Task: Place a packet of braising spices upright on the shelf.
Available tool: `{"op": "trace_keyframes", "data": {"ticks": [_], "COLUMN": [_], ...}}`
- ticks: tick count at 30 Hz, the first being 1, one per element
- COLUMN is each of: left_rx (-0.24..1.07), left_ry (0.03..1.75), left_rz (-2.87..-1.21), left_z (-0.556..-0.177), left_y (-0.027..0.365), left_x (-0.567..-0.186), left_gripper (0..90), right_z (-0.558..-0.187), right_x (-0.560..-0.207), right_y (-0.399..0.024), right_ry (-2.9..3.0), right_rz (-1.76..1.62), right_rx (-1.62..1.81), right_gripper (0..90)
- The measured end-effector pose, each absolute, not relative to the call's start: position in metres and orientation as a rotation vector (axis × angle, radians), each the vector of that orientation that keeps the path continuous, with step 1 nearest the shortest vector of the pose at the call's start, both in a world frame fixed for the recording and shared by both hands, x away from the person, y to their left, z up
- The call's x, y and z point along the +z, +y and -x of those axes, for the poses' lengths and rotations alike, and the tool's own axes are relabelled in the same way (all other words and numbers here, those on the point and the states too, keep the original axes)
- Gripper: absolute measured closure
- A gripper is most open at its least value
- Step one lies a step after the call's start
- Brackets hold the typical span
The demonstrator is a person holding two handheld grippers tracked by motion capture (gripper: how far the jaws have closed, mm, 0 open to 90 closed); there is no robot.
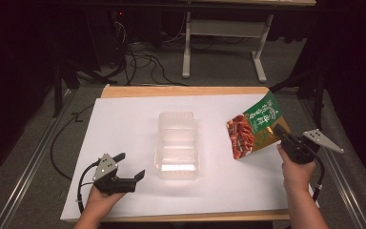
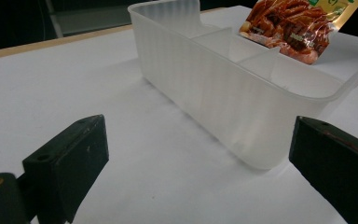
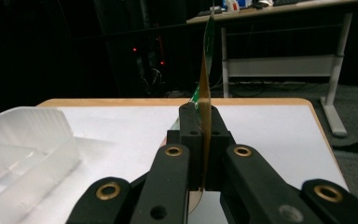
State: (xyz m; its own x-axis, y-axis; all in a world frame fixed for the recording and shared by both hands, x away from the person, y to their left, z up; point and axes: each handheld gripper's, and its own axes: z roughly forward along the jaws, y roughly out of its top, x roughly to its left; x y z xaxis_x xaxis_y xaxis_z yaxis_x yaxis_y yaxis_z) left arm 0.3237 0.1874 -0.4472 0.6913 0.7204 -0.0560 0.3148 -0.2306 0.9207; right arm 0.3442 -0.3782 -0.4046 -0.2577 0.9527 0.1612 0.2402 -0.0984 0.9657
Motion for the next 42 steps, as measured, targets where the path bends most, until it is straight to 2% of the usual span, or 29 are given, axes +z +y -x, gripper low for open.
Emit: {"op": "trace_keyframes", "data": {"ticks": [22, 42], "left_rx": [0.469, 0.48], "left_ry": [0.811, 0.804], "left_rz": [-1.82, -1.823], "left_z": [-0.323, -0.322], "left_y": [0.187, 0.187], "left_x": [-0.446, -0.445], "left_gripper": [5.2, 5.2], "right_z": [-0.334, -0.324], "right_x": [-0.379, -0.373], "right_y": [-0.357, -0.368], "right_ry": [1.553, 1.525], "right_rz": [-1.169, -1.139], "right_rx": [1.489, 1.451], "right_gripper": [90.0, 90.0]}}
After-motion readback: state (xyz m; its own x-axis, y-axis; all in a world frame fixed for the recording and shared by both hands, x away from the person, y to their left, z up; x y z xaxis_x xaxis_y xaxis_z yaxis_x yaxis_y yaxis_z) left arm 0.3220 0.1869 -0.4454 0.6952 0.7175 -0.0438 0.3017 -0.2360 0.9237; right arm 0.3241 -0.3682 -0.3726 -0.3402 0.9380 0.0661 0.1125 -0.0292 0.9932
